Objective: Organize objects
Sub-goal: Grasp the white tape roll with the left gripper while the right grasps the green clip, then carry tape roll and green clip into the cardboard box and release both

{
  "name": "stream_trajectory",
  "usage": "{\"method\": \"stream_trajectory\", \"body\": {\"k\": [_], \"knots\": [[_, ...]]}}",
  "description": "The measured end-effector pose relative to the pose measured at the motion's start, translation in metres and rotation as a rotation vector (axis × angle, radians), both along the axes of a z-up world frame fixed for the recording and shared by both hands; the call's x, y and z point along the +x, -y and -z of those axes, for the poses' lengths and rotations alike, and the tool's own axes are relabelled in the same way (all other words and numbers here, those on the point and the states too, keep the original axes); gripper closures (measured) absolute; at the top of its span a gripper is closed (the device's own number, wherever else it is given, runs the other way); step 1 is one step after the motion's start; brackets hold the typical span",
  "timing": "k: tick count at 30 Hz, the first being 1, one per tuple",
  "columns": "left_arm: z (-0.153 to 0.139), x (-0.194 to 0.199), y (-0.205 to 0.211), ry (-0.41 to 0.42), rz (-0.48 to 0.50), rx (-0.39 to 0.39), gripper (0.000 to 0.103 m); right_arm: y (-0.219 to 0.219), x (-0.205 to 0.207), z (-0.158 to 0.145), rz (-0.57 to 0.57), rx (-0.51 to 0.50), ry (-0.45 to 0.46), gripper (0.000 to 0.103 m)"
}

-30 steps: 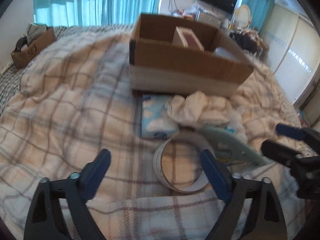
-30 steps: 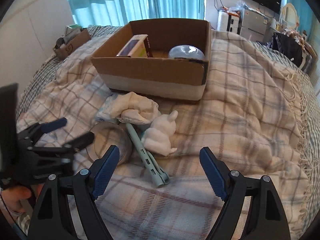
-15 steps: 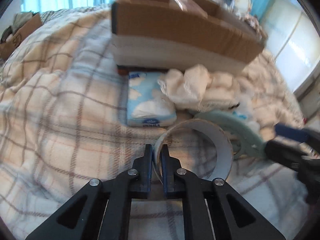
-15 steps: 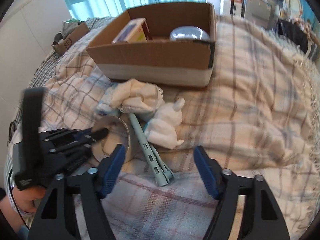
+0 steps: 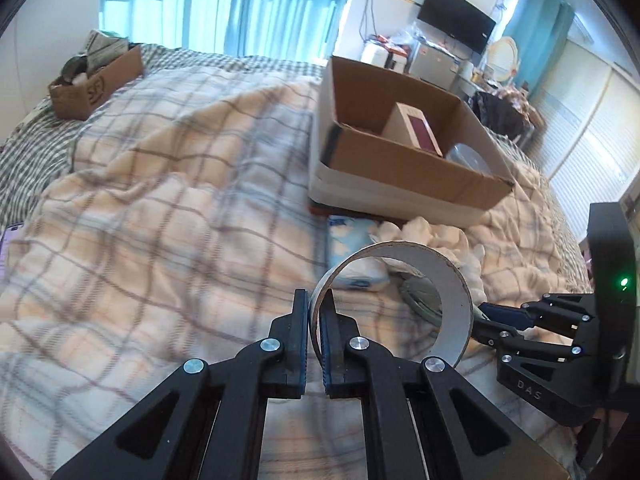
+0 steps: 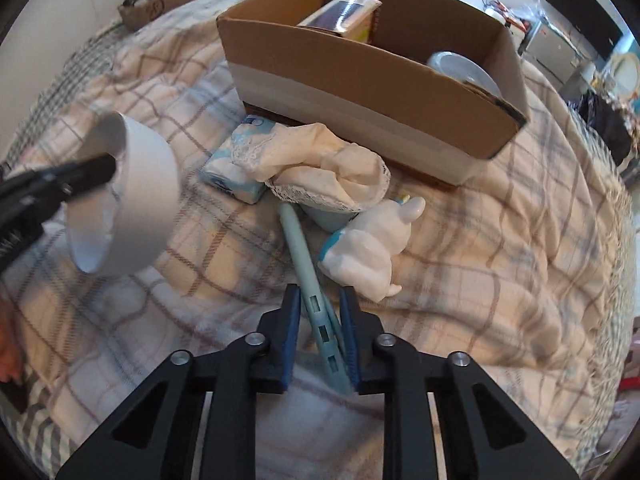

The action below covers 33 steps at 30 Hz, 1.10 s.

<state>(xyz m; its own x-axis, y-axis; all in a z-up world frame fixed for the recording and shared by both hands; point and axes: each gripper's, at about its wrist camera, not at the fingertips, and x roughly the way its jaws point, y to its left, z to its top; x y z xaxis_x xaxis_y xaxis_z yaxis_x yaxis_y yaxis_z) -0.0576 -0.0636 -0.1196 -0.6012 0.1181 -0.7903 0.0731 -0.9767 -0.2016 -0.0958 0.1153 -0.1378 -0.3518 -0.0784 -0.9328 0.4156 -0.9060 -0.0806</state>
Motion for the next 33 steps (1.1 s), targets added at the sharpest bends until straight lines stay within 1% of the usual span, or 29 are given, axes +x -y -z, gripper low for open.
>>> {"method": "stream_trajectory", "body": {"k": [3,6,8,11,16,19,22,25,28,30,33], "knots": [[0.001,0.000,0.002,0.007,-0.002,0.005,0.098,0.003,0.003,-0.007,-0.012,0.014,-0.043,0.090],[-0.001,0.000,-0.001,0.006,0.005,-0.002,0.098,0.002,0.008,-0.027,-0.013,-0.041,-0.086,0.093],[-0.007,0.001,-0.002,-0.006,0.003,-0.002,0.098,0.004,0.011,-0.044,-0.019,-0.055,-0.125,0.094],[-0.022,0.003,-0.003,-0.049,0.002,-0.010,0.098,0.006,0.018,-0.072,-0.029,-0.065,-0.197,0.094],[-0.055,-0.009,-0.008,-0.110,0.011,-0.013,0.098,0.001,0.029,-0.128,-0.026,-0.121,-0.319,0.094],[-0.075,-0.025,-0.016,-0.144,0.030,-0.023,0.098,0.003,0.025,-0.156,-0.024,-0.131,-0.386,0.094],[-0.091,-0.041,-0.023,-0.173,0.046,-0.030,0.098,0.001,0.014,-0.176,-0.016,-0.148,-0.429,0.094],[-0.108,-0.059,-0.029,-0.197,0.060,-0.009,0.098,-0.002,-0.002,-0.188,-0.003,-0.145,-0.451,0.094],[-0.119,-0.080,-0.038,-0.218,0.087,-0.044,0.098,-0.007,-0.022,-0.195,0.024,-0.160,-0.475,0.094],[-0.121,-0.097,-0.043,-0.223,0.104,-0.056,0.098,-0.011,-0.039,-0.196,0.042,-0.181,-0.479,0.094],[-0.117,-0.127,-0.046,-0.212,0.111,-0.039,0.098,-0.013,-0.069,-0.191,0.067,-0.182,-0.472,0.094]]}}
